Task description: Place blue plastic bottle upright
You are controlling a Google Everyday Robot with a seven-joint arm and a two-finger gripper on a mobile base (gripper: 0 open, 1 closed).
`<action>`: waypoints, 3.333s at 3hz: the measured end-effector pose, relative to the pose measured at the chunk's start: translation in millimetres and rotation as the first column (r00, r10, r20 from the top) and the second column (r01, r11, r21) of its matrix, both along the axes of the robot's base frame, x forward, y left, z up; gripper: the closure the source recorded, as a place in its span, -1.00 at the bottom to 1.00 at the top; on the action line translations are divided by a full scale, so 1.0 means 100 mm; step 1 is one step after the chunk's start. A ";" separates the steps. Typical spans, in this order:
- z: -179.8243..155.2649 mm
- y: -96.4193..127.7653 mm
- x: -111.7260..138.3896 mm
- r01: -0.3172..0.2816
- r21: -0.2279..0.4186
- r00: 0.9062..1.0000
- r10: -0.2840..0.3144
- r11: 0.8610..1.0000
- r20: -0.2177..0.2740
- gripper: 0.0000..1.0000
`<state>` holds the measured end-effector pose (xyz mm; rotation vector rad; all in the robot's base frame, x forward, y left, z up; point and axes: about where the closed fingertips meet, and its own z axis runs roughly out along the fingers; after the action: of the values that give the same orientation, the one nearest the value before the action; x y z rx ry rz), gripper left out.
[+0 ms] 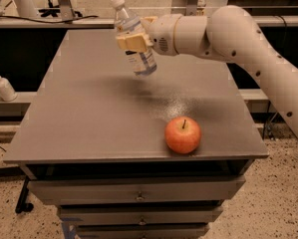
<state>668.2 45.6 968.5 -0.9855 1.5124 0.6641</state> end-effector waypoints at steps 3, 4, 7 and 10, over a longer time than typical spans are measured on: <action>-0.02 -0.04 -0.12 -0.045 0.071 0.995 0.038 0.996 0.088 1.00; 0.01 -0.08 -0.18 -0.058 0.123 0.992 0.043 0.991 0.120 1.00; -0.07 -0.24 -0.18 -0.060 0.176 0.982 0.026 0.983 0.188 1.00; -0.30 -0.51 -0.13 -0.010 0.243 0.981 -0.037 0.970 0.190 1.00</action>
Offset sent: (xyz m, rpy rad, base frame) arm -0.0133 -0.0073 0.0025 0.0614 -0.0878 0.0520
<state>655.5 -5.1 939.0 -0.8263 1.2340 0.7045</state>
